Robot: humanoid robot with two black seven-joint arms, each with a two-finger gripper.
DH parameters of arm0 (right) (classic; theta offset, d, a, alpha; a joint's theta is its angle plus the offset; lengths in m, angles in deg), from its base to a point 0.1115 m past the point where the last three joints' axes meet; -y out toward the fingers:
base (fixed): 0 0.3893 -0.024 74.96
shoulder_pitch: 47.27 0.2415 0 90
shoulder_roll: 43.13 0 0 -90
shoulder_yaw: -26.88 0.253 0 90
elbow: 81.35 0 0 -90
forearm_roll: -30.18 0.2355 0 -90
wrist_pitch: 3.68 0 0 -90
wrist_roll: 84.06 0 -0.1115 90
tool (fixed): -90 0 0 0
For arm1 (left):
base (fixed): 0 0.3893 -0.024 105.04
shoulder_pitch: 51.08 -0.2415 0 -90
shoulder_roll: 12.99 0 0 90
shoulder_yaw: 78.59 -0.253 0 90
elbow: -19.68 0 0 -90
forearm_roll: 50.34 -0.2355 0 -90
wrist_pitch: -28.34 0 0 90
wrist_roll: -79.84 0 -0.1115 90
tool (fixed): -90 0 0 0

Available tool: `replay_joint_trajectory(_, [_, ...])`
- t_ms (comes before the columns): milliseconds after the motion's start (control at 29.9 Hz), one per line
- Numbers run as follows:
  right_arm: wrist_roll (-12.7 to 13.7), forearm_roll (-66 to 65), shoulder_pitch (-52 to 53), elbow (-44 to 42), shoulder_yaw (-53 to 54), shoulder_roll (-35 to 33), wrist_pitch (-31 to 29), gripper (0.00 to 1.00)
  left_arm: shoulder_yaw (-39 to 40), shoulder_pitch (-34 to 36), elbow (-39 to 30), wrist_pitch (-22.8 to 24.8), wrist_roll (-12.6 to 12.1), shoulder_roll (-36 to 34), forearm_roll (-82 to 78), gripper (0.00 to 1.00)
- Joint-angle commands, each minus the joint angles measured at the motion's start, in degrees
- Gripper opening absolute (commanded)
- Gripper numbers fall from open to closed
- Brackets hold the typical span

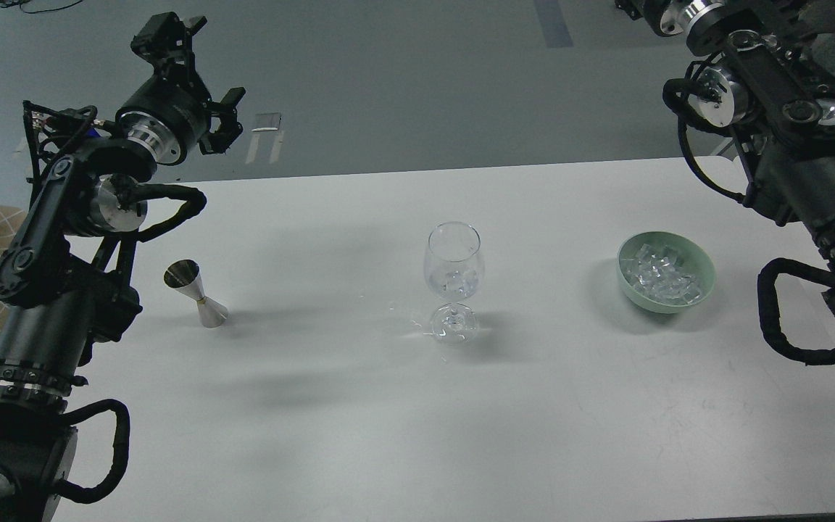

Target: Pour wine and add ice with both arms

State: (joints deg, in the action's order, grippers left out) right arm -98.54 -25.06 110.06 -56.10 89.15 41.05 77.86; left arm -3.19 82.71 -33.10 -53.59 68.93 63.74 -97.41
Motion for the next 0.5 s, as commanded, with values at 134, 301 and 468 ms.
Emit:
replay_joint_trajectory(134, [-0.3, 8.4, -1.8, -0.7, 0.1, 5.0, 6.7, 0.99, -5.9, 1.5, 0.2, -13.5, 16.0, 1.9, 0.6, 0.98])
replay_joint_trajectory(301, [-0.5, 8.4, -2.7, -0.6, 0.7, 5.1, 4.0, 1.00, -5.5, 3.0, 4.2, 2.4, 20.0, 2.2, 3.6, 0.98])
replay_joint_trajectory(468, [-2.4, 14.2, -2.9, -1.3, 0.7, 5.1, -2.3, 1.00, -6.0, 8.6, 15.3, 17.9, 14.8, 2.4, 15.7, 0.98])
